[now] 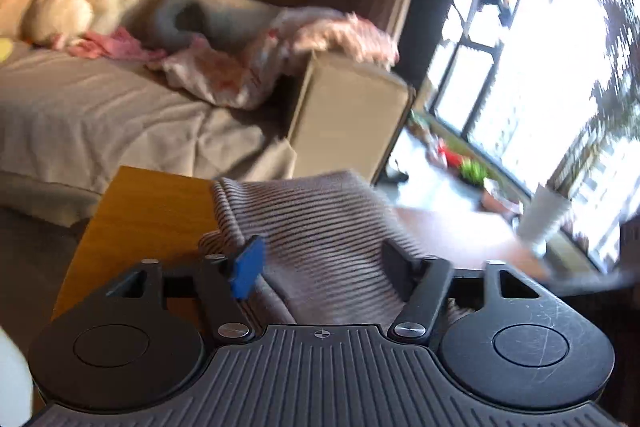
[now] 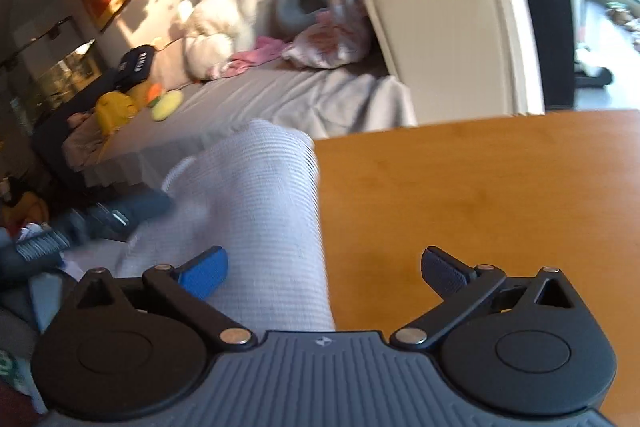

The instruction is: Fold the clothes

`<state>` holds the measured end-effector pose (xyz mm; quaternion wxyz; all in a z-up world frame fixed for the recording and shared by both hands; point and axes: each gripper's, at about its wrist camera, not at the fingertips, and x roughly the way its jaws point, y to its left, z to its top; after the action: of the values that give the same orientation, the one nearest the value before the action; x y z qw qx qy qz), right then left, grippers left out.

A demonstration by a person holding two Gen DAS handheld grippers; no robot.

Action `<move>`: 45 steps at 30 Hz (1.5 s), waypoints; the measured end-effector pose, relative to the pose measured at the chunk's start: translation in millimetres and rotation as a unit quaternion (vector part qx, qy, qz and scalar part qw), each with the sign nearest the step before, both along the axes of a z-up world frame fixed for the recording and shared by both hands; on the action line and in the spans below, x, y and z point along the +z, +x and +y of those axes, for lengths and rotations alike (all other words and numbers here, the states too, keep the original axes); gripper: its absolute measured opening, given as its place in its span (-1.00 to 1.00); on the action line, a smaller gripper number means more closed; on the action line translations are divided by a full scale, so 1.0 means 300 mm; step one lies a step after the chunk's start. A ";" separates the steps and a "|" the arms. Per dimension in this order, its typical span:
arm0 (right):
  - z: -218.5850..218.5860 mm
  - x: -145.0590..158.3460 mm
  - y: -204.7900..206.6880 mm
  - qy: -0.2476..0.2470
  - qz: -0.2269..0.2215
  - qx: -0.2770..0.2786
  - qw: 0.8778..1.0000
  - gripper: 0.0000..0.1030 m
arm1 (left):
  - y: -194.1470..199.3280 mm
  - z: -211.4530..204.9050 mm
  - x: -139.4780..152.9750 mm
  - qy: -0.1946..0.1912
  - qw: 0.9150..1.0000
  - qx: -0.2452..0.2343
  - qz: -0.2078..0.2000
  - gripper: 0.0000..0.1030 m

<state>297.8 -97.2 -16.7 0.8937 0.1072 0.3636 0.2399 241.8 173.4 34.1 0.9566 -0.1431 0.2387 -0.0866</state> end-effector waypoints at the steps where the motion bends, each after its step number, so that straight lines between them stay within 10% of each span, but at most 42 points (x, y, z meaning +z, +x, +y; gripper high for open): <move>1: -0.018 0.000 -0.039 -0.004 -0.001 -0.007 1.000 1.00 | -0.039 -0.014 0.010 0.003 1.000 0.010 -0.006 0.72; 5: -0.057 -0.006 -0.160 -0.017 -0.007 -0.020 1.000 1.00 | -0.192 -0.081 0.032 0.027 0.998 0.051 -0.015 0.89; 18: -0.052 -0.093 -0.324 -0.180 -0.041 -0.051 0.981 1.00 | -0.333 -0.268 -0.154 0.140 0.968 0.160 0.133 1.00; 45: -0.030 -0.097 -0.335 -0.169 -0.065 -0.043 0.982 1.00 | -0.333 -0.283 -0.166 0.150 0.965 0.175 0.127 1.00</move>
<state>197.1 -106.2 -45.9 0.9301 -0.0460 0.3354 0.1426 142.0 88.6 -15.8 0.9292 -0.0476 0.3397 0.1379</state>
